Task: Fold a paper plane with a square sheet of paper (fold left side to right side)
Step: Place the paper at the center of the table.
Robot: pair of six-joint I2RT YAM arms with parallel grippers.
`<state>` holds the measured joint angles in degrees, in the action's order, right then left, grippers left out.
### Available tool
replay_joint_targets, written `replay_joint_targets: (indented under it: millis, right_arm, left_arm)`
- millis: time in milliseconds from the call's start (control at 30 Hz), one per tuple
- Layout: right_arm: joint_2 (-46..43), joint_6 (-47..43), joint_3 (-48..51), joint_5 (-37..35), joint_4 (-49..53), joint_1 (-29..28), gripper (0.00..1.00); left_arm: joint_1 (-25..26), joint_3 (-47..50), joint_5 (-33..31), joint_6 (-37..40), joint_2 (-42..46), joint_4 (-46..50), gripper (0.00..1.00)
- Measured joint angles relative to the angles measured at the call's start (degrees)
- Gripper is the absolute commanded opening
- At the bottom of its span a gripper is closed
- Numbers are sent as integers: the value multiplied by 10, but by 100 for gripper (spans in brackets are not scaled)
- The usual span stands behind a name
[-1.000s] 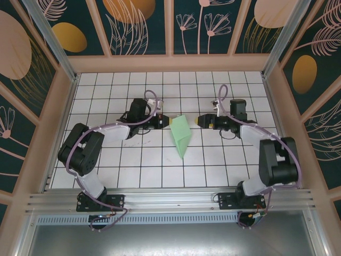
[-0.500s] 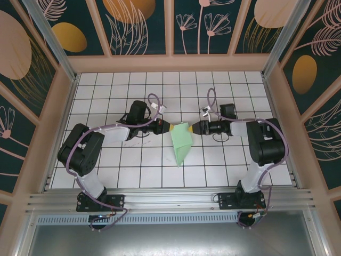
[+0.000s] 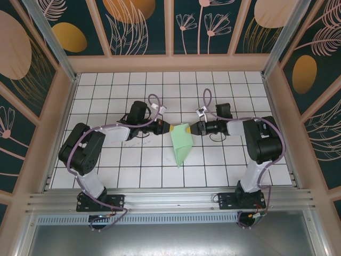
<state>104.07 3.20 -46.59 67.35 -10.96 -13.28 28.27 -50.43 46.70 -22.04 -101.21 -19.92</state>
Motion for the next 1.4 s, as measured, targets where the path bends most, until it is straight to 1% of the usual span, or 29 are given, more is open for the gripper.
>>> replay_joint_targets:
  millis: [33,67,133,200,267,300,467,533,600,700,767,933,1033,1200,1400]
  right_arm:
    - [-1,0,0,0,1,1,18]
    - [-1,0,0,0,3,1,14]
    - [-7,1,1,-2,4,5,10]
    - [-17,2,5,-7,5,10,5]
    - [-31,6,8,-16,8,13,0]
    - [-40,13,10,-22,9,13,0]
    - [-69,50,14,-62,23,10,0]
    - [-74,74,14,-87,35,5,0]
    - [-76,97,14,-108,46,2,0]
    - [-76,139,9,-136,70,2,0]
    - [-75,163,-1,-151,85,2,0]
    - [-74,213,-37,-177,105,2,0]
    - [-71,234,-50,-185,110,2,0]
    - [-56,253,-61,-195,121,-2,0]
    - [-43,259,-65,-198,129,-7,0]
  left_arm:
    - [0,0,-1,1,-1,0,10]
    - [0,0,-3,4,-1,0,18]
    - [0,0,-12,11,-1,1,31]
    - [0,0,-30,19,1,7,50]
    - [0,6,-58,23,15,14,61]
    - [0,10,-75,26,29,21,63]
    - [2,29,-174,36,136,42,63]
    - [12,34,-223,44,185,57,62]
    - [39,35,-271,53,221,80,62]
    - [104,39,-340,58,251,114,62]
    - [150,44,-382,57,254,139,61]
    - [253,49,-473,38,225,195,61]
    - [294,33,-514,25,181,222,63]
    - [333,-32,-570,15,94,260,66]
    - [356,-132,-637,1,-4,301,67]
